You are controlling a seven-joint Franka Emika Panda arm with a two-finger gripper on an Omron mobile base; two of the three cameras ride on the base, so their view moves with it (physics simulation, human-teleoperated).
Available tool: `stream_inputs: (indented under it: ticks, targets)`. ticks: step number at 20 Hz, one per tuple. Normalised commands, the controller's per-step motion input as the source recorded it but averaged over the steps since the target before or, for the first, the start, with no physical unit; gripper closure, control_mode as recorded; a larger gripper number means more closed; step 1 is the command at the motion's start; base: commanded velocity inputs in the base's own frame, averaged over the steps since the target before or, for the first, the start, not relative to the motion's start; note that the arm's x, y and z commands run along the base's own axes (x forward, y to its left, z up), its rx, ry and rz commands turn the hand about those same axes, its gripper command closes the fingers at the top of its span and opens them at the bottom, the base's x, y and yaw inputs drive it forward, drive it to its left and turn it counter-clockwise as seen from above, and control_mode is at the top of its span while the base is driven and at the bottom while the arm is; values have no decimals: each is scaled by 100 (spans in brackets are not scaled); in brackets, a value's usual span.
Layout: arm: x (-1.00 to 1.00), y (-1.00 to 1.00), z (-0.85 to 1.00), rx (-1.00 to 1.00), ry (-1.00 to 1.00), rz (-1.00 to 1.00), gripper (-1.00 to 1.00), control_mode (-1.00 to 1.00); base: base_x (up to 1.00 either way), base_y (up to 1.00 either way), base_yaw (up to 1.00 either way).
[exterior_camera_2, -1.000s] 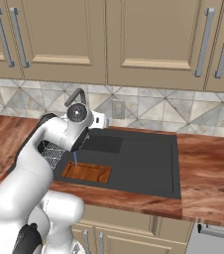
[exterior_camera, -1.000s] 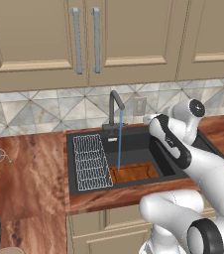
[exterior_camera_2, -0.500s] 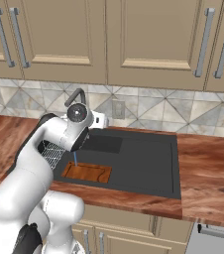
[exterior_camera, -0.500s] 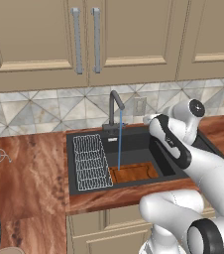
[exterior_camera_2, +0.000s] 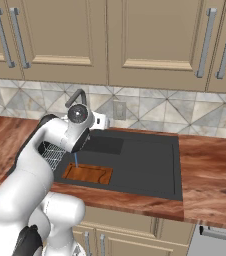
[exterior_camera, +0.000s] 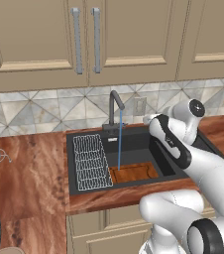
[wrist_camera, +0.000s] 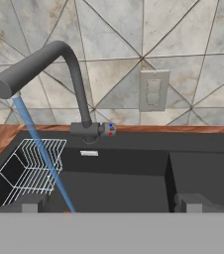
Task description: Turn on the sink faucet with hot water and rinse the cutting board for ten seconds, then turn off the faucet. Push the cutting board to reach the water if necessary.
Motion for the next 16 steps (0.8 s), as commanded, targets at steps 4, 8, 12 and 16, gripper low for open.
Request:
stream_inputs:
  ticks: [4,8,12,16]
  targets:
    - [0,0,0,0,0,0,-100,-100,0,0,0]
    - [0,0,0,0,0,0,-100,-100,0,0,0]
    - [0,0,0,0,0,0,-100,-100,0,0,0]
    - [0,0,0,0,0,0,-100,-100,0,0,0]
